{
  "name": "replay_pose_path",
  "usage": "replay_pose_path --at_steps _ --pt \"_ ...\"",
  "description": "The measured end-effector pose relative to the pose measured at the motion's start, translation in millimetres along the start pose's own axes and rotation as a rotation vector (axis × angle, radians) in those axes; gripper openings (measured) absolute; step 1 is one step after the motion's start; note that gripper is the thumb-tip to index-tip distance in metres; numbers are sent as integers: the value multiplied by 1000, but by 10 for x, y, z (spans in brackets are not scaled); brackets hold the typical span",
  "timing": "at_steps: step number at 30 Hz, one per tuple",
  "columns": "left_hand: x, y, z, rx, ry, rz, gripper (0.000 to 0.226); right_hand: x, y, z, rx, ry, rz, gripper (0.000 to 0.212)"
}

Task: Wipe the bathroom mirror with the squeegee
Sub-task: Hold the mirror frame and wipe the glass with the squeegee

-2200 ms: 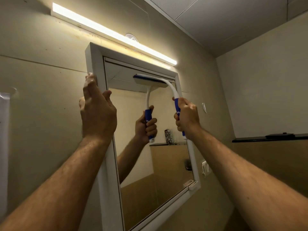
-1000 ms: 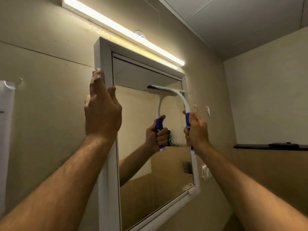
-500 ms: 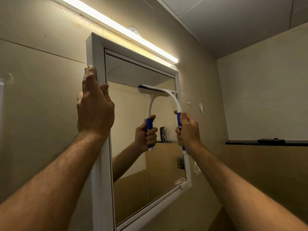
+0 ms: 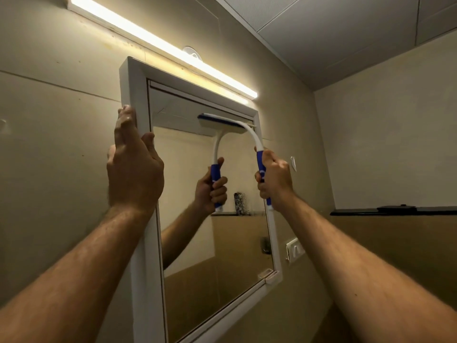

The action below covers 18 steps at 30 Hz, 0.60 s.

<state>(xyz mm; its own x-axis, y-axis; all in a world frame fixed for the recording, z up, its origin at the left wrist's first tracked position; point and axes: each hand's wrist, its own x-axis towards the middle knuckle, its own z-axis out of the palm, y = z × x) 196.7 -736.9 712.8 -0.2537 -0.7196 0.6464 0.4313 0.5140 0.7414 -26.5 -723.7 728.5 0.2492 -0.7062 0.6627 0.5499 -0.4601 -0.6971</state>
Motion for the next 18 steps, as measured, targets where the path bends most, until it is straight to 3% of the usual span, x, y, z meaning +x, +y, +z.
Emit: replay_pose_path --at_steps 1,8,13,18 --pt "-17 -43 19 24 59 14 44 36 6 -9 6 1 2 37" --pt "-43 -308 -61 -25 18 -23 38 -61 312 -117 -31 79 19 39" --pt "69 7 48 15 0 117 41 36 50 117 -2 32 -77 32" --pt "119 -6 43 -67 -26 63 42 68 102 204 36 56 -56 30"
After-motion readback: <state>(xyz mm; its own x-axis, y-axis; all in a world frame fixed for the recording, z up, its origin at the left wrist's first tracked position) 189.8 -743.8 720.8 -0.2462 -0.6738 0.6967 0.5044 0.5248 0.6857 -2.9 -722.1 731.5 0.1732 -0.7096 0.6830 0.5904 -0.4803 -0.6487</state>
